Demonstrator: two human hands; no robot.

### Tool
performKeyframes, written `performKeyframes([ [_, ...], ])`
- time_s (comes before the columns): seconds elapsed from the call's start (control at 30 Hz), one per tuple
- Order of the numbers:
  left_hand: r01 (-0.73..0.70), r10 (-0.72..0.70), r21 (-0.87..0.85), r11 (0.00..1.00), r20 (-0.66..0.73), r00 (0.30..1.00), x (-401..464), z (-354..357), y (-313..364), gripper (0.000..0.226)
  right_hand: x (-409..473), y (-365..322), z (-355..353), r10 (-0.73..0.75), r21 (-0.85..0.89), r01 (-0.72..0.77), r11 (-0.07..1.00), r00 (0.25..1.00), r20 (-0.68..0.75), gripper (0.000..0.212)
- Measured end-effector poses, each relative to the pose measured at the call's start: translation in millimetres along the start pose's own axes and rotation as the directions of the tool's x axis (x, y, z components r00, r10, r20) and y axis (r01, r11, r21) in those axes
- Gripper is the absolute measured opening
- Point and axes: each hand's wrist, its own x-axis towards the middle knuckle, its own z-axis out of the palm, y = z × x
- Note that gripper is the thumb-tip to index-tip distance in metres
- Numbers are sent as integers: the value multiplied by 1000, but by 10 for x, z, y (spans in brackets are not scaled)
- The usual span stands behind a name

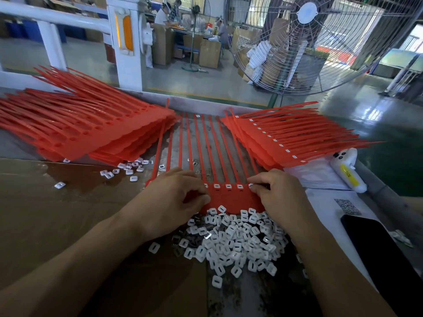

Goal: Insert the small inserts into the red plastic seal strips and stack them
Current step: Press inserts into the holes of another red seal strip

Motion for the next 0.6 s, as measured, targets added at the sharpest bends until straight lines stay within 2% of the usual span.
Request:
performKeyframes([
  [0.13,2,-2,3,1000,11,1000,5,-6,0,25,-36,12,-25,46,71,-44,996,999,-24,25],
  [0.2,8,-8,6,1000,16,1000,11,-5,-4,24,-59,22,-41,66,85,-62,994,997,-42,19],
  [0.6,7,-7,15,1000,35,999,8,-13,-12,22,-112,-58,-52,-13,-57,10,998,999,-51,17],
])
